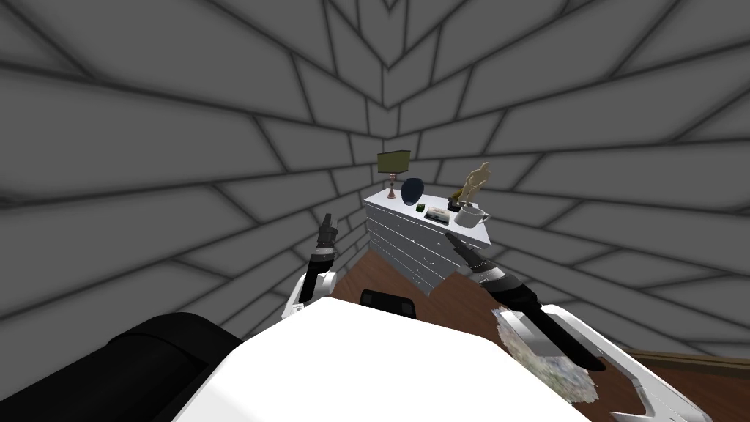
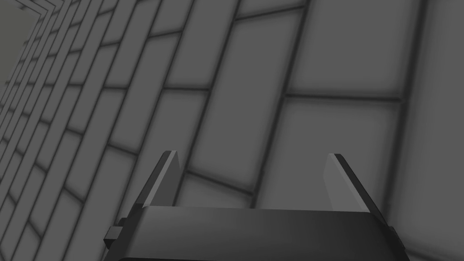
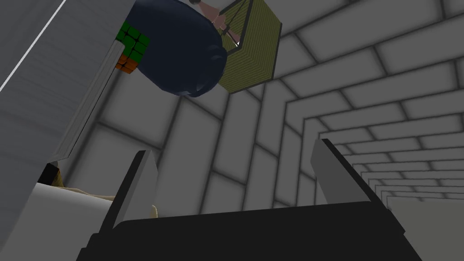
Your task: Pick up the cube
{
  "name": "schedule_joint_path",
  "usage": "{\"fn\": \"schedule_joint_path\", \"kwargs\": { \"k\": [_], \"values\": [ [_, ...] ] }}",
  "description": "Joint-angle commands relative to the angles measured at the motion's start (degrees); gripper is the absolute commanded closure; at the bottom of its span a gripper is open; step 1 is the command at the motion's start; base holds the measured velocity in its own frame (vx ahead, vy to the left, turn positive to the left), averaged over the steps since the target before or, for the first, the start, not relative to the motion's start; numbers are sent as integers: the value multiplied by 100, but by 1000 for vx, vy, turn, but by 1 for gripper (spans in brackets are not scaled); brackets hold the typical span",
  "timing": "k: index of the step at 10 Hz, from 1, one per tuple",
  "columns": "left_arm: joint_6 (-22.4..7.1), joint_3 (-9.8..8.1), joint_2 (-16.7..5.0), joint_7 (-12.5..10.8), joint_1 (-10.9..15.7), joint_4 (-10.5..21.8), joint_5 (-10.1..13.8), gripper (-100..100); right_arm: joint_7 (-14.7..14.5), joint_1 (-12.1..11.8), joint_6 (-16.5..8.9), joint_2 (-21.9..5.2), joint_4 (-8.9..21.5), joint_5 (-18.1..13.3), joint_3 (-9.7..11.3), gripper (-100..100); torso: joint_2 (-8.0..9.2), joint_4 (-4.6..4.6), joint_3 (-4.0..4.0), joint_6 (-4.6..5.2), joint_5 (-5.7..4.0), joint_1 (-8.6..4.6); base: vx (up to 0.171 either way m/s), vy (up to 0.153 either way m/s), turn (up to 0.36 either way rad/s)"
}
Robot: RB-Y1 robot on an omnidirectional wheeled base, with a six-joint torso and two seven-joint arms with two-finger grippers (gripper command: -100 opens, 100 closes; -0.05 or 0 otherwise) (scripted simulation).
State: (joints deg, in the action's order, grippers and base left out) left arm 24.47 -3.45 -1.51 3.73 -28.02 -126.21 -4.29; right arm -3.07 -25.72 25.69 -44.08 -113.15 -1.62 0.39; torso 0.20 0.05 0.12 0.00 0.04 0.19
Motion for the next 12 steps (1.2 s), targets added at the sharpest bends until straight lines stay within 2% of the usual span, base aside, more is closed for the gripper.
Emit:
{"fn": "schedule_joint_path", "kwargs": {
  "k": [1,4,5,6,8,9,11,12],
  "values": [
    [0,0,0,0,0,0,0,0,26,-14,7,-286,69,-19,5,-100,0,0,0,0,0,0,-62,50,1],
    [0,0,0,0,0,0,0,0,89,-26,19,-805,223,-47,9,-100,-6,-1,-3,-1,-1,-5,-37,34,10],
    [0,0,0,0,0,0,0,0,89,-26,19,-883,223,-47,9,-100,-7,-1,-3,0,0,-3,-17,21,-5],
    [0,0,0,0,-1,0,0,0,156,-42,37,-1099,376,-76,16,-100,-13,-2,-7,0,-2,-9,-37,43,39],
    [0,0,0,0,0,0,0,0,156,-42,37,-1348,376,-76,16,-100,-8,-1,-4,0,0,-3,-28,29,2],
    [0,0,0,0,-1,0,0,0,227,-60,60,-1555,527,-107,27,-100,-13,-2,-7,0,-2,-10,-29,31,42],
    [0,0,0,0,-1,0,0,0,227,-60,60,-1816,527,-107,27,-100,-12,-2,-6,0,-1,-5,-20,27,9],
    [0,-1,0,0,-1,0,0,0,303,-82,90,-2028,677,-138,42,-100,-16,-3,-8,0,-2,-10,-22,31,55]
  ]
}}
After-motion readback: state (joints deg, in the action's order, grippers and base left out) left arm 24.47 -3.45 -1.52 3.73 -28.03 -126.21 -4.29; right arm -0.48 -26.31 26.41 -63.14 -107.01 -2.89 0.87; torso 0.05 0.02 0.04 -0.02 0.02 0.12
